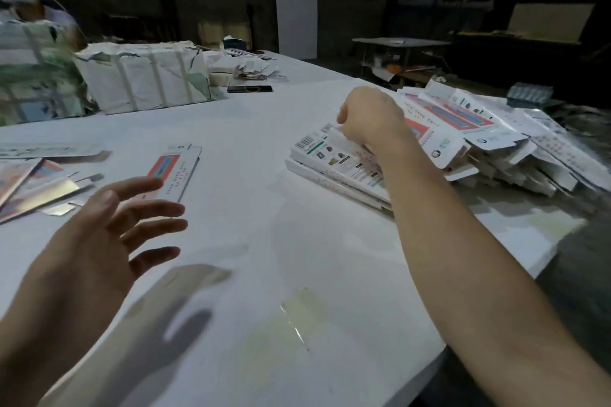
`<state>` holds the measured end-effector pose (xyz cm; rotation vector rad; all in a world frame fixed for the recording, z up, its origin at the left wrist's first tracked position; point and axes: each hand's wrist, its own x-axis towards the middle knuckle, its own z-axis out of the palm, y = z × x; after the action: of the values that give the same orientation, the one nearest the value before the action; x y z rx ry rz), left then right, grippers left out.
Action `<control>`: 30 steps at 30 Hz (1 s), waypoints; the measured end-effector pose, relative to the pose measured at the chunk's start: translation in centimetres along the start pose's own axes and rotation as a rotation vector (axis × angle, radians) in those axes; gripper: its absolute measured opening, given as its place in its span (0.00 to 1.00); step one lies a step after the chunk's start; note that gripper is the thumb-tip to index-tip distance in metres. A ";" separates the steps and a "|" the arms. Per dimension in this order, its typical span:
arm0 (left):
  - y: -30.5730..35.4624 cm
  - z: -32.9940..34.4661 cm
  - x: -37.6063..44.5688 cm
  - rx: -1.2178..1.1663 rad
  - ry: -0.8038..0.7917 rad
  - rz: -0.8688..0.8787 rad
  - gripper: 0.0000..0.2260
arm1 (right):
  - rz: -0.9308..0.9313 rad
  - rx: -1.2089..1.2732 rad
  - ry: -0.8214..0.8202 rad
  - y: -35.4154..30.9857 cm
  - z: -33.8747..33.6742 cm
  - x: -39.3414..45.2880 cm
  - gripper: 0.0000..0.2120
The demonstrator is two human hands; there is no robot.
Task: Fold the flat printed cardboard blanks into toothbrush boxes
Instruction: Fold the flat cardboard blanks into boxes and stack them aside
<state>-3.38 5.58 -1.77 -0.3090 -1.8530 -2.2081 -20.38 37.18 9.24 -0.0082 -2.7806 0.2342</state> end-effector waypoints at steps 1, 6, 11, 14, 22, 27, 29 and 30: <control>0.1 0.3 -0.1 -0.001 0.003 -0.006 0.20 | 0.015 -0.017 -0.002 0.4 0.4 0.3 0.14; 1.3 1.4 -0.5 0.000 0.046 -0.035 0.16 | 0.000 0.072 0.128 -0.4 1.3 0.3 0.13; 2.9 2.1 -0.8 0.066 0.176 -0.073 0.12 | -0.169 1.057 -0.120 -7.4 0.7 -4.9 0.05; 3.5 1.8 -0.9 0.254 0.272 -0.046 0.10 | -0.256 1.388 -0.434 -11.4 0.9 -9.0 0.07; 4.3 -5.9 -1.5 1.708 0.457 -0.286 0.22 | -0.362 1.529 -0.869 -18.2 3.6 -15.0 0.10; 4.8 -8.7 -2.3 1.693 0.550 -0.724 0.22 | -0.374 1.472 -0.917 -20.5 5.0 -16.5 0.09; 4.6 -8.9 -2.5 1.742 0.524 -0.638 0.20 | -0.381 1.458 -0.922 -20.8 5.4 -16.7 0.09; 4.5 -8.8 -2.5 1.766 0.515 -0.576 0.19 | -0.381 1.455 -0.920 -20.8 5.6 -16.7 0.09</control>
<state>0.39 -3.74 0.11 1.0393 -2.7465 -0.0206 -6.13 15.22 1.69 1.1723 -2.4567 2.4844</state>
